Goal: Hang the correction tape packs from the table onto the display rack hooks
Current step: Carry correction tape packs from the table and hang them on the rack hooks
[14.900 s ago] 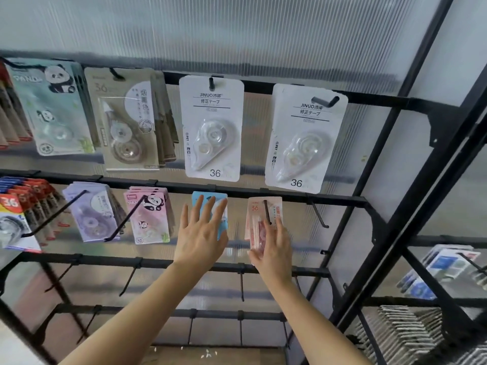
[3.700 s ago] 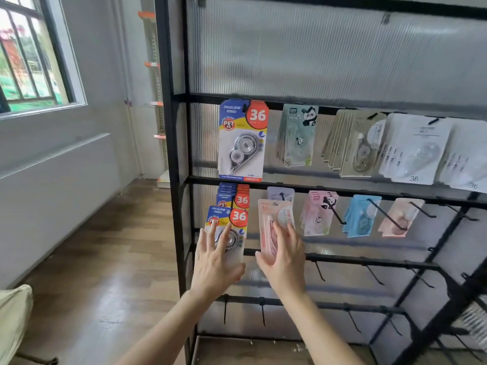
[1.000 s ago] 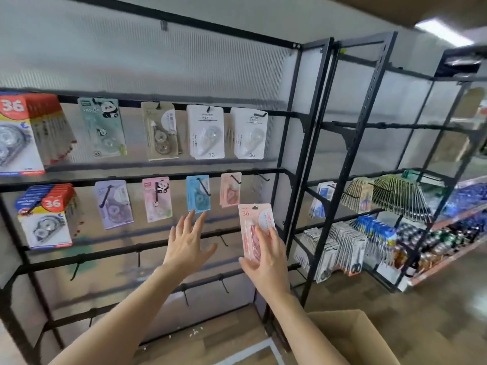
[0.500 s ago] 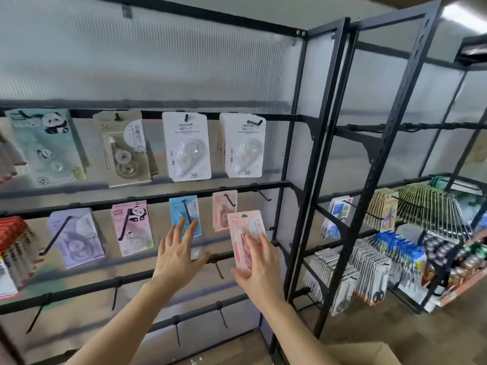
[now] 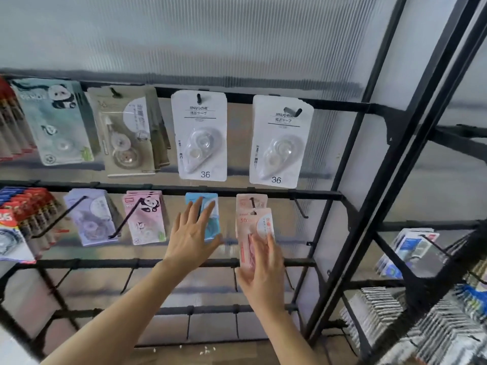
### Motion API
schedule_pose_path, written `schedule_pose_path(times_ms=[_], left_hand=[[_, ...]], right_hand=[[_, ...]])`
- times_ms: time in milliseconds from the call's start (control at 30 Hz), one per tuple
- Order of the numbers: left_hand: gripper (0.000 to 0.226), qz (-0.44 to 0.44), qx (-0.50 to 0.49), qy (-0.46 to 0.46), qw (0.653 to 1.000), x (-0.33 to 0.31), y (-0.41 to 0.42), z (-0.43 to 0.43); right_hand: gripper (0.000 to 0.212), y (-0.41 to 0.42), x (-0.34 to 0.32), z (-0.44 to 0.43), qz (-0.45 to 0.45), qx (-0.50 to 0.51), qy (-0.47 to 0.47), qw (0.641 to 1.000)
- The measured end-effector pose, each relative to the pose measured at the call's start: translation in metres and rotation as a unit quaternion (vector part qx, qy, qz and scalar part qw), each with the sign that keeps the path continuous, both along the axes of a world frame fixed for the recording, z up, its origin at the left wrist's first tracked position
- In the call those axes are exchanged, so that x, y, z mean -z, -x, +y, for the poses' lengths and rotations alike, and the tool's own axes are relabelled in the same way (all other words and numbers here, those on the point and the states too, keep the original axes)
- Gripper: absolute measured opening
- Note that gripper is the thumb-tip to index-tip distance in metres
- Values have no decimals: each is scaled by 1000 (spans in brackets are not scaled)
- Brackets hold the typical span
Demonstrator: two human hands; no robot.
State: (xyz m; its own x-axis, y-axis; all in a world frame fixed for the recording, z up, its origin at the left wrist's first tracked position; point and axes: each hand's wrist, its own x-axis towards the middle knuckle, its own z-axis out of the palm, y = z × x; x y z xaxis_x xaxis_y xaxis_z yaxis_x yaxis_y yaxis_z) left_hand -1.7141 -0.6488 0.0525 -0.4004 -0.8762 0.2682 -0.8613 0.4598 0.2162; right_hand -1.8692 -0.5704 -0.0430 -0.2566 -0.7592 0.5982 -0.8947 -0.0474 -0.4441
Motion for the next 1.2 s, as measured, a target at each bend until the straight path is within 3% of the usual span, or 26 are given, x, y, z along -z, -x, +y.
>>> schedule_pose_path(times_ms=[167, 300, 500, 767, 1067, 1200], left_hand=[[76, -50, -28, -3, 998, -3, 19, -11], [74, -66, -41, 14, 997, 7, 18, -16], [75, -2, -52, 30, 998, 16, 18, -18], [76, -17, -73, 18, 997, 13, 19, -16], [76, -44, -81, 13, 996, 14, 18, -17], [75, -45, -85, 9, 995, 15, 19, -17]], right_hand=[[85, 8, 16, -12, -2, 7, 22, 1000], [75, 15, 27, -14, -8, 0, 49, 999], [73, 20, 39, -12, 15, -9, 78, 997], [92, 28, 36, -46, 20, -7, 27, 999], [91, 40, 18, -94, 44, -3, -90, 995], [97, 43, 20, -100, 62, -16, -91, 994]])
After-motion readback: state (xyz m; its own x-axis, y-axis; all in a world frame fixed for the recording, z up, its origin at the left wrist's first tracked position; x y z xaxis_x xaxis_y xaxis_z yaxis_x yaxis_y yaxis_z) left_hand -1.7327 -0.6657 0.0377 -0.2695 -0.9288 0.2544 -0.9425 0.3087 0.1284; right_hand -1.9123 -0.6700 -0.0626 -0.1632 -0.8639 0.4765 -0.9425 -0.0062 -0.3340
